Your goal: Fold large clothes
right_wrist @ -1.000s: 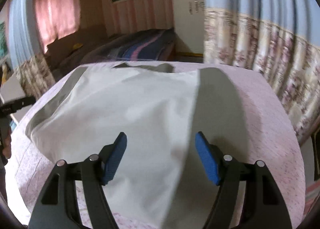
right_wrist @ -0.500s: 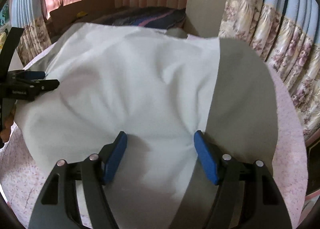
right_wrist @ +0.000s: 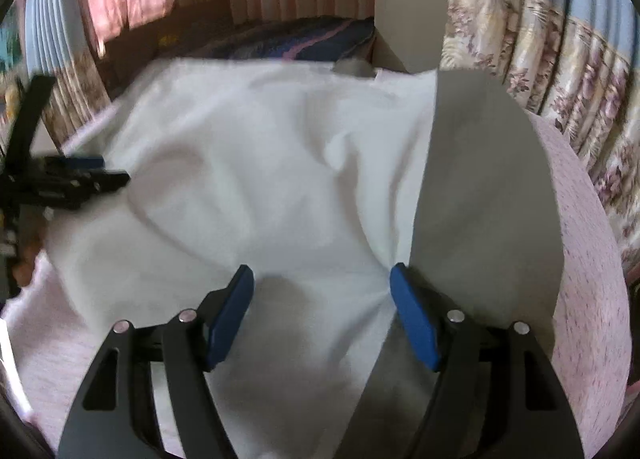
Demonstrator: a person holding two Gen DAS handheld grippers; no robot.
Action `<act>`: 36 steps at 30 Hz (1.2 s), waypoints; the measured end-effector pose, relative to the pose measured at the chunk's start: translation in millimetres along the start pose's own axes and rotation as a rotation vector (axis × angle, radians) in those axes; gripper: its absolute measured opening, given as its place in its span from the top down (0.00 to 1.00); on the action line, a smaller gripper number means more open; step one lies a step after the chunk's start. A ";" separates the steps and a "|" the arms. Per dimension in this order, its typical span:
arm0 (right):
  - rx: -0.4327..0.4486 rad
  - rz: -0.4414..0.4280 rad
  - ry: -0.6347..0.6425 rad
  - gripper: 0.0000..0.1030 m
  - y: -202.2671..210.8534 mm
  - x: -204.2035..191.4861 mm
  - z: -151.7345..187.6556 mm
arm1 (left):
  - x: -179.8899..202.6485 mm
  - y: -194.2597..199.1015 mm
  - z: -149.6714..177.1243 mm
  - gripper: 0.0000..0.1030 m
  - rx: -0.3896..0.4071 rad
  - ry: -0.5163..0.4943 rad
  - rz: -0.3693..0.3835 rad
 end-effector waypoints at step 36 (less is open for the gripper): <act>0.120 -0.068 -0.424 0.04 27.7 79.9 53.2 | 91.7 15.4 25.7 0.03 0.045 0.006 0.110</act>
Point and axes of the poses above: each gripper's, at about its wrist camera, not at the fingertips, and y roughly against the way its jaws point, x to its right, z to its underside, the point moved 8 cm from there along -y, roughly the way its jaws point, and after that the axes turned 6 degrees about -z, right-handed, at the moved point
